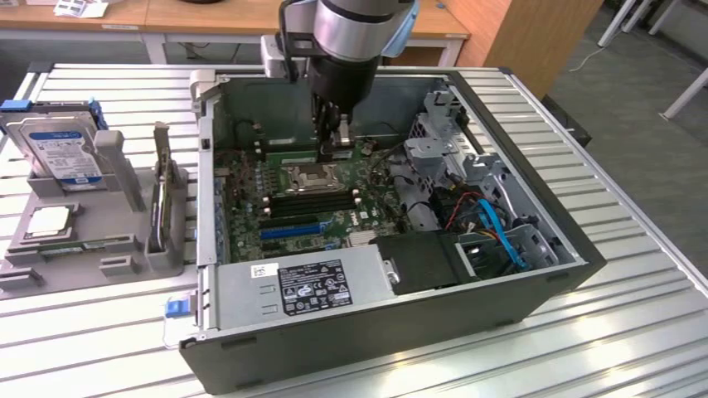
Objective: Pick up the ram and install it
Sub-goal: 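Insert the ram into the slot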
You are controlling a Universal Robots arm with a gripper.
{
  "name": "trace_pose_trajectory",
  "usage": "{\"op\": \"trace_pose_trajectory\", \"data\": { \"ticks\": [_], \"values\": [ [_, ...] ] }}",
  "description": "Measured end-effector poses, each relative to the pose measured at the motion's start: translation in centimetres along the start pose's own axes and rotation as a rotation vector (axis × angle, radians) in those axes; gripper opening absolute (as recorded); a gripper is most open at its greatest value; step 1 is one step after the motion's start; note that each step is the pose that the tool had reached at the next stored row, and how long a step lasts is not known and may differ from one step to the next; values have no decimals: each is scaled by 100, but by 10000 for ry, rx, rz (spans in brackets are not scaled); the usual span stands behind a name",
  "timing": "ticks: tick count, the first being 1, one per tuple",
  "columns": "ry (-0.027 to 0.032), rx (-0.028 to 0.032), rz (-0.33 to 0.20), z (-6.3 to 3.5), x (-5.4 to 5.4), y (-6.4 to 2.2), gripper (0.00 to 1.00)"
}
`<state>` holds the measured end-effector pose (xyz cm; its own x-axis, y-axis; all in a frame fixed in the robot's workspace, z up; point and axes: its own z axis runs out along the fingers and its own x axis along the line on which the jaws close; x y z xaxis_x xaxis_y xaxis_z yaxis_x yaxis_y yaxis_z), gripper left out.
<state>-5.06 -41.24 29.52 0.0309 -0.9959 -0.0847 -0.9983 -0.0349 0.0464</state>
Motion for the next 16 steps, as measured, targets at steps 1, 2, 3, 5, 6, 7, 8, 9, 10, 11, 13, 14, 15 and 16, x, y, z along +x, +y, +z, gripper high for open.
{"op": "trace_pose_trajectory", "data": {
  "ticks": [1,2,3,5,6,7,8,9,10,11,13,14,15,16],
  "values": [
    [0,0,-1,20,2,-1,14],
    [1,0,-1,37,3,-2,14],
    [1,0,-1,54,5,-3,14],
    [1,0,0,91,8,-4,14],
    [0,0,0,109,9,-5,14],
    [1,0,0,128,11,-6,14],
    [0,1,-1,146,12,-7,14],
    [-1,1,-1,164,14,-8,14],
    [1,0,0,182,15,-9,14],
    [2,-1,0,199,17,-9,14],
    [0,-5,1,235,20,-11,14],
    [0,-7,2,255,22,-11,14],
    [1,-10,2,273,23,-12,14],
    [0,-11,2,291,24,-13,14]
  ]
}}
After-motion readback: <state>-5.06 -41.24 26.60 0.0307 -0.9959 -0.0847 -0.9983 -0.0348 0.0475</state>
